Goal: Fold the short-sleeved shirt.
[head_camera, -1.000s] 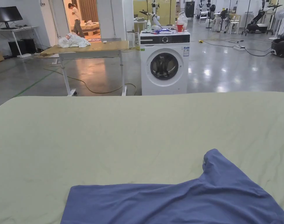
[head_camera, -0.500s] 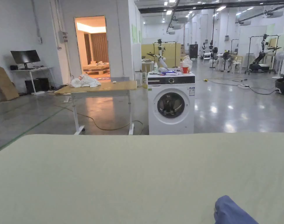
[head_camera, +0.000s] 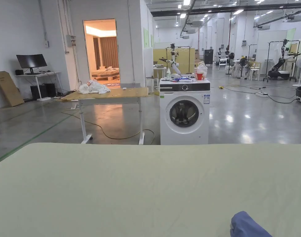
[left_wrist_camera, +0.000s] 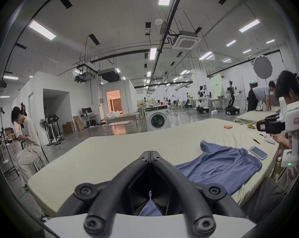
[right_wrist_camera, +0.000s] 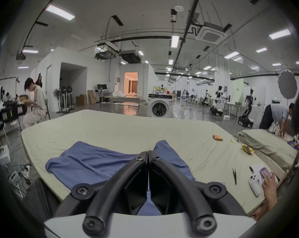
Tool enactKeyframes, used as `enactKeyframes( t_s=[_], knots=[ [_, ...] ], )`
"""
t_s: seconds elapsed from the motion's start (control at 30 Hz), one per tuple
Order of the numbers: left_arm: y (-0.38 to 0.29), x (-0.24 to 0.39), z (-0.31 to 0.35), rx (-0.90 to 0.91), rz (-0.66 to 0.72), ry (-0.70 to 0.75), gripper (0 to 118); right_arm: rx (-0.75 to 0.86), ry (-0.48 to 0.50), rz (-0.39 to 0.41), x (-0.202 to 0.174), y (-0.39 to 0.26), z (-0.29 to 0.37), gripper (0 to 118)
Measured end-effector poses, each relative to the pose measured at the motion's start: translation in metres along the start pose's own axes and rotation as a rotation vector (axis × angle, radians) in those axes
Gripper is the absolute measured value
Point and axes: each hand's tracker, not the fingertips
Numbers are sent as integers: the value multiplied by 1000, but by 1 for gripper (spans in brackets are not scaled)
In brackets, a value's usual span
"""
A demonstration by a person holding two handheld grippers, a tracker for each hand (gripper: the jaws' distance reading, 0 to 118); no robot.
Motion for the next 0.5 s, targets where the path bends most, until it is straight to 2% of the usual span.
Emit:
enactKeyframes(
  t_s=[0.1, 0.27, 0.33, 0.4, 0.43, 0.5],
  knots=[
    [3, -4, -3, 14, 36, 17, 0, 8, 19, 5, -4, -1, -2, 0],
    [1, -26, -30, -17, 102, 12, 0, -3, 54, -34, -4, -4, -10, 0],
    [4, -48, -63, -104, 120, -57, 0, -12, 61, -47, -2, -7, -12, 0],
    [2, -64, -108, -194, 150, -45, 2, -26, 72, -62, 1, -12, -13, 0],
    [3, -73, -137, -261, 172, -36, 9, -29, 73, -69, 3, -15, -13, 0],
    [-4, -97, -201, -389, 201, -94, 46, -46, 73, -97, 7, -20, -14, 0]
  ],
)
